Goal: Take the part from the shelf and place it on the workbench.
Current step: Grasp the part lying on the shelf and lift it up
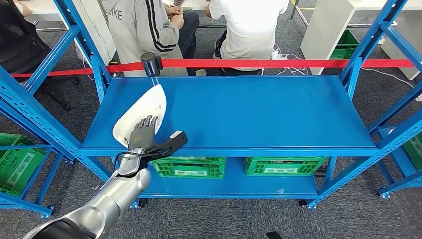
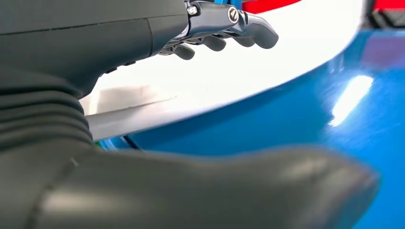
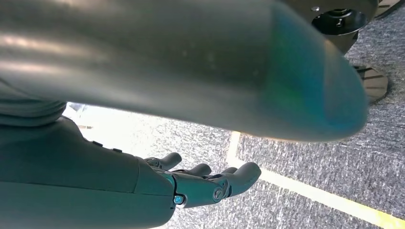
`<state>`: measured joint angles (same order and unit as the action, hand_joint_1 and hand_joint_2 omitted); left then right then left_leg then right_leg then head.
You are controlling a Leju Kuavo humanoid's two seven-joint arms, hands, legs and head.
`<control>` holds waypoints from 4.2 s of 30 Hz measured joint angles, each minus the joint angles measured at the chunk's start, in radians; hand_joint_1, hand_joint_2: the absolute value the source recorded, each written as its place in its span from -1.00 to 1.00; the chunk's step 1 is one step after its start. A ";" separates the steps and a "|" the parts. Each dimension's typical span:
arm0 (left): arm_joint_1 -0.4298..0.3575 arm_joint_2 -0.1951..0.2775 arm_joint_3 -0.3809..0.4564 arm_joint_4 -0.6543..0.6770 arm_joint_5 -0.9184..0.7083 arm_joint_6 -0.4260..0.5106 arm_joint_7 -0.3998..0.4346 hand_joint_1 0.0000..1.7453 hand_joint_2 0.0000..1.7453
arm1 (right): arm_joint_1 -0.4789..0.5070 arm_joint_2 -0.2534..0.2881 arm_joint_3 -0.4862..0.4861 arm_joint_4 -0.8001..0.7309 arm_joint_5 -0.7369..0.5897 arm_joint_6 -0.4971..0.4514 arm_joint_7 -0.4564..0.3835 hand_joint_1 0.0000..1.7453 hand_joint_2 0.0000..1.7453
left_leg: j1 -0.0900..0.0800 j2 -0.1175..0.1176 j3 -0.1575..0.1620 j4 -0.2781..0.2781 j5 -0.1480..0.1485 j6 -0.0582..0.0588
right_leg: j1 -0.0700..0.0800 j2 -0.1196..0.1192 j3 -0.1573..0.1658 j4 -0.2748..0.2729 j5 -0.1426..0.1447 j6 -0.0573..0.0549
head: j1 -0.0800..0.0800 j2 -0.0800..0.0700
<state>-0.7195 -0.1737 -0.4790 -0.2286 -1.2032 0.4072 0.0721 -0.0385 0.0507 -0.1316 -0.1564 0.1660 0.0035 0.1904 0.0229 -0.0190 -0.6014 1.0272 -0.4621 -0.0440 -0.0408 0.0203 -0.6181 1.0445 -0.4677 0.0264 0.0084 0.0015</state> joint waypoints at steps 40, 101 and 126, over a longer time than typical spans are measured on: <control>-0.010 0.033 -0.028 -0.001 -0.077 0.055 0.068 1.00 1.00 | -0.001 0.000 0.000 0.000 0.004 0.000 0.000 -1.00 -1.00 | -0.001 -0.001 0.003 0.000 -0.001 0.002 | -0.001 -0.002 0.004 0.000 -0.002 0.003 | 0.000 0.000; -0.087 -0.114 0.000 -0.579 0.673 0.290 -0.658 1.00 1.00 | 0.001 0.003 -0.059 0.000 -0.016 -0.009 -0.025 -1.00 -1.00 | -0.002 -0.003 -0.002 0.004 -0.001 0.004 | -0.002 -0.003 0.001 -0.001 -0.001 0.005 | 0.000 0.000; 0.055 -0.028 -0.112 -1.094 0.915 0.238 -0.617 1.00 1.00 | 0.004 0.003 -0.096 0.000 -0.028 -0.013 -0.036 -1.00 -1.00 | -0.004 -0.002 -0.003 0.007 -0.006 0.010 | -0.005 -0.003 0.002 -0.003 -0.002 0.010 | 0.000 0.000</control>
<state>-0.6643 -0.2016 -0.5915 -1.3229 -0.2886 0.6456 -0.5449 -0.0342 0.0540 -0.2274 -0.1564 0.1376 -0.0095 0.1546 0.0187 -0.0214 -0.6048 1.0339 -0.4677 -0.0335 -0.0462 0.0173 -0.6161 1.0415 -0.4696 0.0360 0.0080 0.0015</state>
